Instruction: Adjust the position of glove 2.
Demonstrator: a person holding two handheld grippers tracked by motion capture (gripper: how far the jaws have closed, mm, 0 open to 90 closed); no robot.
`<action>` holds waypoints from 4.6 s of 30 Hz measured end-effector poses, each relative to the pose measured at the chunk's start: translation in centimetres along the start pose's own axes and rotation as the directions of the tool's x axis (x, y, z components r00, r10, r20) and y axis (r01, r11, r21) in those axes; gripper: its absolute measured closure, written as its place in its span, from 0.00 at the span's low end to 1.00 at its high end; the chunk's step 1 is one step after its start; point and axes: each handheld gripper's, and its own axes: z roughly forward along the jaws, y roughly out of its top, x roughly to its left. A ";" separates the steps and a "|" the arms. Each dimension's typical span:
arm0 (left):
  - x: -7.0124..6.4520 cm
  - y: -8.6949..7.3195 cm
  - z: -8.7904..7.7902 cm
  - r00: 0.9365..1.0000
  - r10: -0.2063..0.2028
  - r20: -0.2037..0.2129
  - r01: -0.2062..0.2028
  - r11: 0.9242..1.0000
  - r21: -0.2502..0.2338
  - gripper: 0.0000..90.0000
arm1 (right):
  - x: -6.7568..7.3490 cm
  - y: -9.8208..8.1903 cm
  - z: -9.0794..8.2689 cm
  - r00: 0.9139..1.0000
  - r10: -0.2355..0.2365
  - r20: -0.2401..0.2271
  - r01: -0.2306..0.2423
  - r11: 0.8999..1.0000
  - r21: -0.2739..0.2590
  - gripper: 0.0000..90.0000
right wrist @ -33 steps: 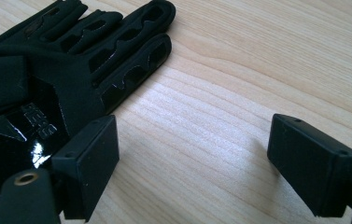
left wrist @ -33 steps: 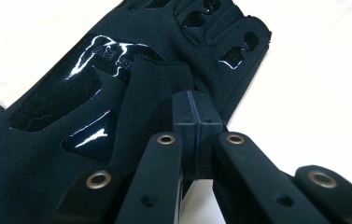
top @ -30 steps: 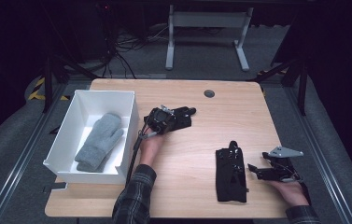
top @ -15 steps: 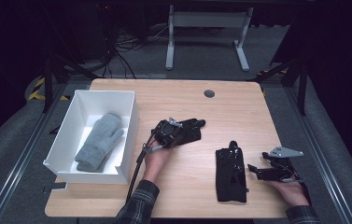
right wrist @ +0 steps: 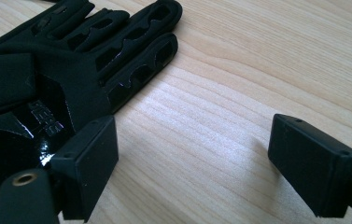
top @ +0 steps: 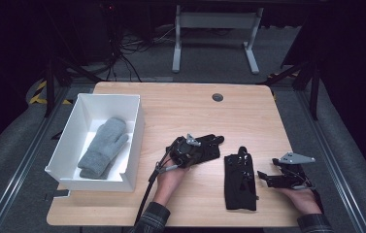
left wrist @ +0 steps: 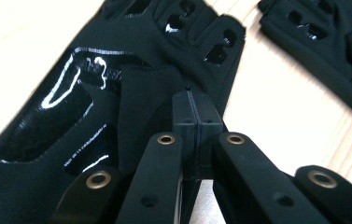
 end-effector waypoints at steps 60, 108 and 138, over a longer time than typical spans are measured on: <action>-0.1 -4.8 -4.5 0.994 0.042 0.106 -0.054 0.993 0.108 1.00 | 0.0 0.0 0.0 1.000 0.004 0.000 -0.004 1.000 0.001 0.18; 0.3 -5.7 -5.5 1.000 0.016 0.022 -0.016 1.000 0.010 0.28 | 6.2 2.7 1.1 0.969 -0.076 -0.234 0.085 0.996 0.031 1.00; 1.3 -4.1 -3.4 0.999 -0.028 0.015 0.028 0.999 0.042 0.79 | 5.6 2.5 1.0 0.968 -0.107 -0.227 0.119 0.992 0.043 1.00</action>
